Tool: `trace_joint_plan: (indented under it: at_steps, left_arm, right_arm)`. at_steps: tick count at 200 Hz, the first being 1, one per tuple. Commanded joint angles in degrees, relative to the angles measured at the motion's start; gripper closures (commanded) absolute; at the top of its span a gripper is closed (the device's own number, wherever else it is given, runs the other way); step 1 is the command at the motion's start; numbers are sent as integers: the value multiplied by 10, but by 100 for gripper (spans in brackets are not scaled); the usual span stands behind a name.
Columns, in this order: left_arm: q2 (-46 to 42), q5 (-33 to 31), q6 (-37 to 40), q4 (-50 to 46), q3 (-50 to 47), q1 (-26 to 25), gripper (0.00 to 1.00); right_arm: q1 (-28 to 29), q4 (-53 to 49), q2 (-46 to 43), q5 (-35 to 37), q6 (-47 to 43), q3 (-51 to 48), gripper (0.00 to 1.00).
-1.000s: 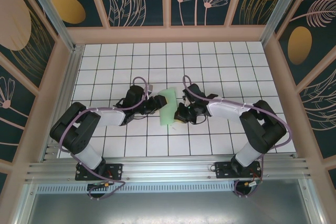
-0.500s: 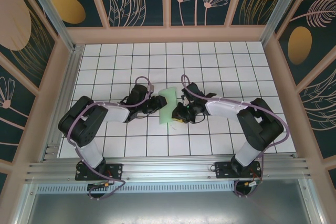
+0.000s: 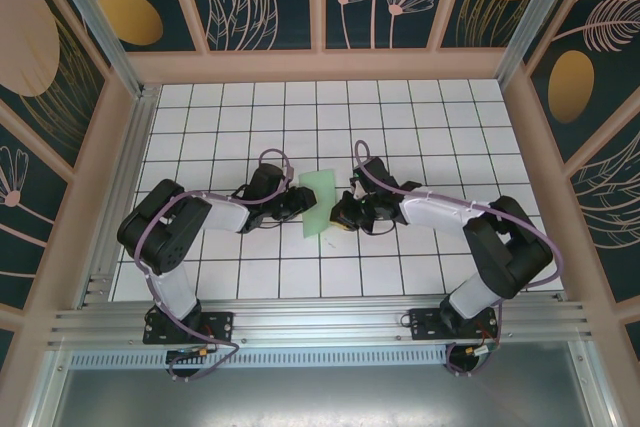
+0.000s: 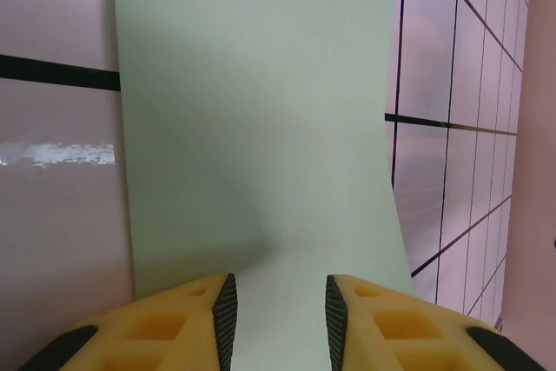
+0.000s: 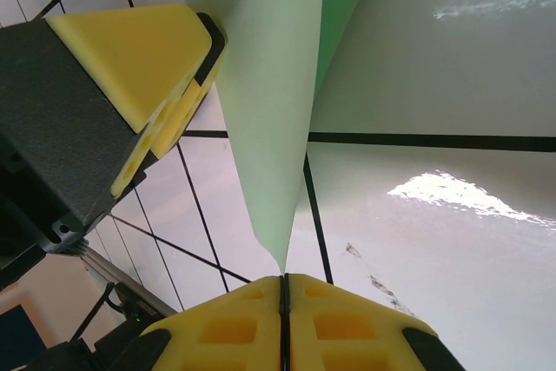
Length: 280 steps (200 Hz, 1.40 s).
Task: Fold a paper plane with a square sheet of paper (pick it up from the middle)
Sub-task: Third fold the triangle at the center of the table.
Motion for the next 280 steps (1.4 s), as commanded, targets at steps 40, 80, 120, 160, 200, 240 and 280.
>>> trace_joint_plan:
  at_steps: [40,80,120,160,200,240,280]
  left_arm:
    - [-2,7,10,-10,20,0,64]
    - [-24,-17,32,-41,54,9,60]
    - [5,-36,66,-88,94,16,61]
    - [27,-59,97,-130,118,21,65]
    - [38,-61,104,-137,115,23,68]
    - [53,-60,105,-132,111,23,73]
    - [60,-55,100,-119,101,23,73]
  right_arm:
    - [-2,-44,25,20,-3,36,96]
    - [-1,-120,28,38,-28,48,98]
    - [-2,-169,21,40,-56,58,98]
    - [-2,-174,27,38,-62,70,99]
    - [-1,-162,37,37,-57,84,99]
    - [7,-161,60,52,-55,120,99]
    - [22,-149,96,59,-50,158,99]
